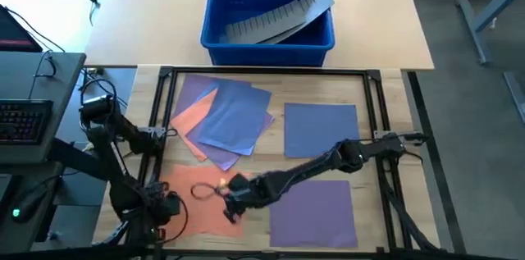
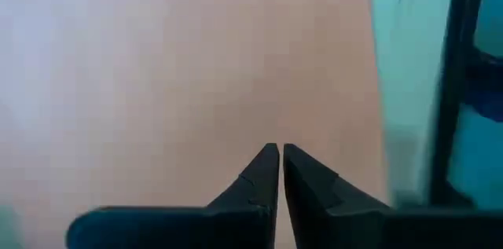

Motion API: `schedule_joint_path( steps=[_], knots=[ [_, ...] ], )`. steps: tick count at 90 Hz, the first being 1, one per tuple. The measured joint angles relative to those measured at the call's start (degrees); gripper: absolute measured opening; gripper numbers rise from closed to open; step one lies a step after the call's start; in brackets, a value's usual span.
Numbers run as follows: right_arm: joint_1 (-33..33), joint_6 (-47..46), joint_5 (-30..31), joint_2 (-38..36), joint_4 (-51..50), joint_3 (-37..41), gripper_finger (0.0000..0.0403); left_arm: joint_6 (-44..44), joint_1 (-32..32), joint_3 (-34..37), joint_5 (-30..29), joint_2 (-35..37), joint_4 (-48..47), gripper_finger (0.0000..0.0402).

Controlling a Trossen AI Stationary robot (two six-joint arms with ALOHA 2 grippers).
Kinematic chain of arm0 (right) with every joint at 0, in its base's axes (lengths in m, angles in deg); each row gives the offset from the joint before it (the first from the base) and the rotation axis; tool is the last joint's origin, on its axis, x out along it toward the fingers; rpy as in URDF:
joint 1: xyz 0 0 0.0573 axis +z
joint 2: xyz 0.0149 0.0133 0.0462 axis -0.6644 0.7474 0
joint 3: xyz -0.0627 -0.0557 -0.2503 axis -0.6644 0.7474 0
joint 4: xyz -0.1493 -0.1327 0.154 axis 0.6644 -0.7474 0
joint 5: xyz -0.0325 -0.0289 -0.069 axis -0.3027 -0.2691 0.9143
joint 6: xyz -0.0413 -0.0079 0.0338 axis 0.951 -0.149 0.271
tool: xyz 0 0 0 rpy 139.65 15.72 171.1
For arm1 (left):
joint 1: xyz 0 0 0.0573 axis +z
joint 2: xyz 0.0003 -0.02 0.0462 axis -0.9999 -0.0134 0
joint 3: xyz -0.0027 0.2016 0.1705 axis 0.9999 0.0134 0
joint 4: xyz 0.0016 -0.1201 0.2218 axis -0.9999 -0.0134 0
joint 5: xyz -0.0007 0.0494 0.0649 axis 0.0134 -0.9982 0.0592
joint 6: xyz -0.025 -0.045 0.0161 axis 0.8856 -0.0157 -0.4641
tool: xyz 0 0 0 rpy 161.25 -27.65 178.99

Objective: Organize paper
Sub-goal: Stack the orange paper on top of the orange paper

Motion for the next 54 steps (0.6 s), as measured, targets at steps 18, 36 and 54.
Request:
schedule_joint_path(
  steps=[18,36,54],
  knots=[
    [-2.02,-1.31,-5.26,0.00,1.54,0.00,0.0179,-4.79,7.73,1.01,-5.11,1.54,-3.80,0.0000],
    [-7.48,-1.06,-4.80,0.00,1.33,0.00,0.0179,-0.13,16.12,7.81,7.70,1.82,-3.60,0.0000],
    [-10.66,-3.61,-8.60,0.00,-6.65,0.00,0.0179,-3.11,17.12,13.23,10.04,1.87,-0.25,0.0000]
  ],
)
